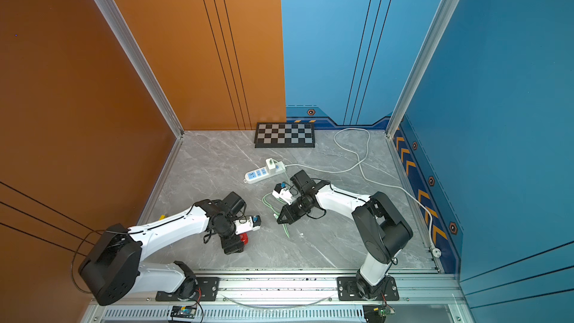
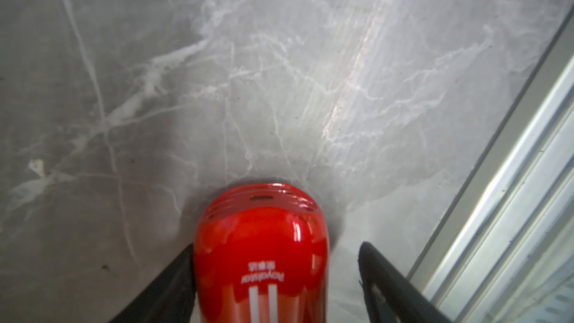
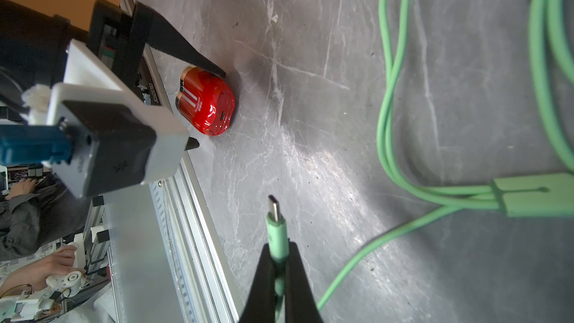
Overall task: Charge the electric shaver
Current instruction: Pick up the electric shaver from the center of the board.
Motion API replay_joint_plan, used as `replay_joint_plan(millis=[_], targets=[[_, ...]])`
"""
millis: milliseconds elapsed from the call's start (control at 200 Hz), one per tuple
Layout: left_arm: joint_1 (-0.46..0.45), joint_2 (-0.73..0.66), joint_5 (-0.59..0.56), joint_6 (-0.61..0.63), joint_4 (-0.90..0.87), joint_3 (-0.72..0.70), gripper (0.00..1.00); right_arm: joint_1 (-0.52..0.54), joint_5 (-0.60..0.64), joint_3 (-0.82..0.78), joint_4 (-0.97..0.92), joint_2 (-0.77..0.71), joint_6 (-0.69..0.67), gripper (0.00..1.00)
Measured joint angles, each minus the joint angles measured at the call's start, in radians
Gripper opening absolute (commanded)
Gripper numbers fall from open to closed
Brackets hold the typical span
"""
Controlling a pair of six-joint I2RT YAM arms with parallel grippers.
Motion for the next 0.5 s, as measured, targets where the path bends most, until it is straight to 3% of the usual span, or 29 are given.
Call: replay_joint_plan(millis=[391, 501], targets=[[0.01, 0.045, -0.021, 0.019, 0.0, 0.019, 0.8, -0.006, -0.001, -0.01, 0.006, -0.002, 0.006, 0.0], [0.009, 0.064, -0.034, 0.026, -0.002, 0.034, 0.75, -0.014, -0.001, -0.019, 0.01, -0.006, 0.006, 0.0]])
